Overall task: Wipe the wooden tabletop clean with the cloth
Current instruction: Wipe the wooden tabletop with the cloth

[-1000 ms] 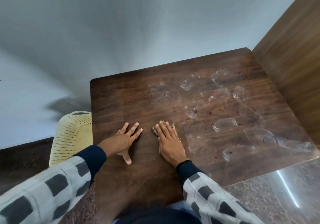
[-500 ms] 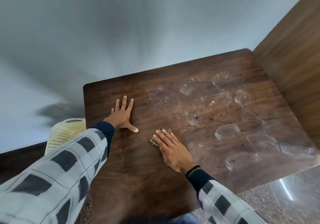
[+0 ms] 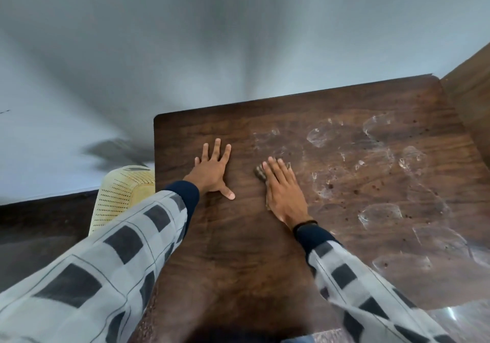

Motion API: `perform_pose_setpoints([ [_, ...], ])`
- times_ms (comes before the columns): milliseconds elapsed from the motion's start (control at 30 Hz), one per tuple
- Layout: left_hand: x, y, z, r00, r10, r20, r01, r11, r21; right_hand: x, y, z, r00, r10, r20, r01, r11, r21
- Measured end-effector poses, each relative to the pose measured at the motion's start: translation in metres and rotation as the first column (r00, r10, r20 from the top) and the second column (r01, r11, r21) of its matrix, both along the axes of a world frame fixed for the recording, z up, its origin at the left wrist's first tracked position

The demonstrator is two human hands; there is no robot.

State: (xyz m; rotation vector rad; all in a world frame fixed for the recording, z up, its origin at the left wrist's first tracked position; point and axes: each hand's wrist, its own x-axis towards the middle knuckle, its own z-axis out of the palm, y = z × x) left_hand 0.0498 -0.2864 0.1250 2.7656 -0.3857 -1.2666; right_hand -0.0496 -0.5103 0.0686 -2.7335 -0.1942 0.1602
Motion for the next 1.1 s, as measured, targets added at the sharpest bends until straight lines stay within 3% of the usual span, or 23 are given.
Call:
perform_pose_setpoints([
  [67,0.000,0.000,0.000,1.000,0.001,0.004,-0.001,1.000,0.001,0.015,0.020,0.004,0.997,-0.077,-0.012,0.077,0.997,0.000],
  [233,-0.001,0.002,-0.001,1.000,0.007,0.017,-0.007,1.000,-0.003,-0.017,0.004,0.008,0.984,0.178,-0.001,-0.178,0.984,0.013],
  [433,-0.001,0.000,-0.002,1.000,0.006,0.018,-0.006,1.000,0.000,0.040,0.032,0.003,0.981,-0.190,-0.026,0.191,0.981,0.026],
  [600,0.000,0.002,-0.003,1.000,0.014,0.026,-0.014,1.000,-0.008,0.019,0.011,0.006,0.991,0.133,0.027,-0.132,0.991,-0.005],
  [733,0.000,0.000,-0.003,1.000,0.004,0.023,-0.004,1.000,0.000,0.066,0.017,0.000,0.991,-0.134,0.006,0.134,0.991,0.013],
  [800,-0.001,0.000,-0.002,0.999,0.000,0.035,-0.001,1.000,0.005,0.083,0.035,0.002,0.984,-0.179,-0.005,0.179,0.984,0.009],
  [900,0.000,0.001,-0.003,1.000,-0.002,0.031,0.002,1.000,0.012,0.069,0.032,0.004,0.998,0.062,0.025,-0.062,0.998,-0.001],
  [967,0.000,0.000,-0.004,1.000,0.000,0.022,0.000,1.000,0.025,0.064,0.010,0.002,0.990,0.139,0.035,-0.138,0.990,-0.009],
  [1100,0.001,-0.002,-0.004,1.000,-0.005,0.018,0.004,0.999,0.037,0.113,0.015,-0.006,0.992,-0.125,0.021,0.125,0.992,0.005],
])
